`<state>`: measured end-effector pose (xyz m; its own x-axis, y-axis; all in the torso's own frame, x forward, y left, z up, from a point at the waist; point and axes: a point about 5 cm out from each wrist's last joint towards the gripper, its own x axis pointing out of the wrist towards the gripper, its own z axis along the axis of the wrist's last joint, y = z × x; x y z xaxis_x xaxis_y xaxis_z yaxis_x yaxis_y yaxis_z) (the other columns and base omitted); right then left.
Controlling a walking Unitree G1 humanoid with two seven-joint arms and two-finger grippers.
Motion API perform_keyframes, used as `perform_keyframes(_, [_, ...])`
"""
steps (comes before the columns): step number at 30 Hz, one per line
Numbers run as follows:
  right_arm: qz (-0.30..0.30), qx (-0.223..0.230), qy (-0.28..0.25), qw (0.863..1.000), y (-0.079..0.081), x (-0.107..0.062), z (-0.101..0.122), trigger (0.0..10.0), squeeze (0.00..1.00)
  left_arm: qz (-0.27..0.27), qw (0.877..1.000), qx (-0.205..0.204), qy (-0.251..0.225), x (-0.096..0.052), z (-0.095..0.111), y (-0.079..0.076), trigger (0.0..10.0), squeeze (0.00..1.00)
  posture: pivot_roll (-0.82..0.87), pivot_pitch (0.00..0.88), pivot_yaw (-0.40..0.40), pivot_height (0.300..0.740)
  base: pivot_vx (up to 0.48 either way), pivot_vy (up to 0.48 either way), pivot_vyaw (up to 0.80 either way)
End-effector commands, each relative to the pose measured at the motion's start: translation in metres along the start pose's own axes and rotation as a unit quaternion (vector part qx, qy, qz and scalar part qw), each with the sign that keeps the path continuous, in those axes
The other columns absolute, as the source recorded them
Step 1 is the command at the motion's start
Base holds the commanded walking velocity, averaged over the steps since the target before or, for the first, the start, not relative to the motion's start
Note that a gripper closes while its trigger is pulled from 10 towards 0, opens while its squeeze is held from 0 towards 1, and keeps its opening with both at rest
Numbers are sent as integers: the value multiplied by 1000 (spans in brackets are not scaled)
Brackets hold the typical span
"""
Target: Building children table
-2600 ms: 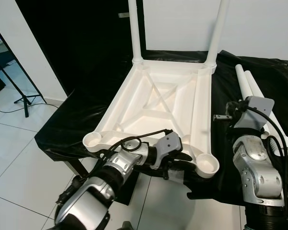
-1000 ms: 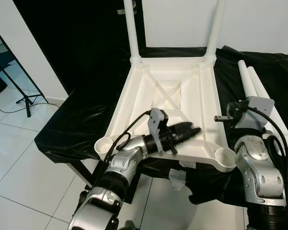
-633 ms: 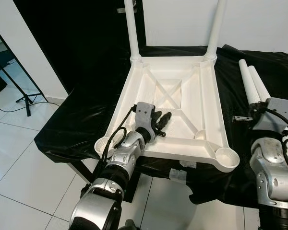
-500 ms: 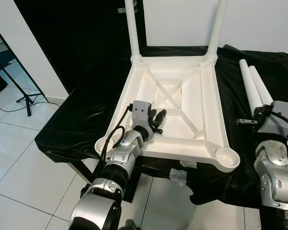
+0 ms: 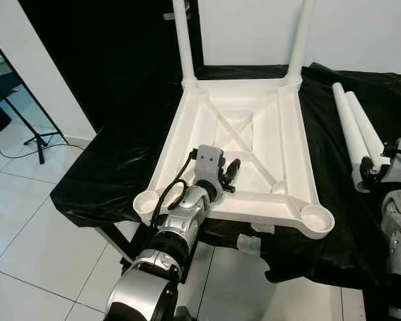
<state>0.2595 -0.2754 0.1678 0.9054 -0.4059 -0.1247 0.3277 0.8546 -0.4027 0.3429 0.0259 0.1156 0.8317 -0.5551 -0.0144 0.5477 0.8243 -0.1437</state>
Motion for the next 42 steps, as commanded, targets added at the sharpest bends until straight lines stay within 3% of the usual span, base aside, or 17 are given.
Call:
perform_keyframes(1, [4,-19,5,1000,3,-2,0,10000,0,25,1000,2,11,-3,-4,6,10000,0,21,0,80,740,0,0,0])
perform_keyframes(2, [16,-90,6,996,3,-10,-4,10000,0,26,1000,8,14,-4,-7,7,10000,0,12,0,83,740,0,0,0])
perform_keyframes(3, [21,-108,4,994,3,-12,-4,10000,0,26,999,9,16,-5,-8,7,10000,0,12,0,83,740,0,0,0])
perform_keyframes(8, [31,-138,-2,990,4,-13,-1,10000,0,24,999,11,18,-4,-9,6,10000,0,8,0,84,740,0,0,0])
perform_keyframes(13, [43,-225,-17,973,0,-11,7,10000,0,21,1000,12,17,-2,-9,2,10000,0,9,0,76,740,0,0,0])
perform_keyframes(15, [43,-225,-17,973,0,-11,7,10000,0,21,1000,12,17,-2,-9,2,10000,0,9,0,76,740,0,0,0])
perform_keyframes(19, [76,-279,-6,957,7,2,-4,10000,0,23,1000,11,18,-3,-10,1,10000,0,24,0,63,740,0,0,0])
perform_keyframes(32, [120,-333,12,935,15,16,-2,10000,0,42,999,12,15,-7,-11,7,10000,0,57,0,37,740,0,0,0])
perform_keyframes(42, [124,-355,15,926,10,4,-2,10000,0,47,999,13,16,-9,-13,10,10000,0,54,0,32,740,0,0,0])
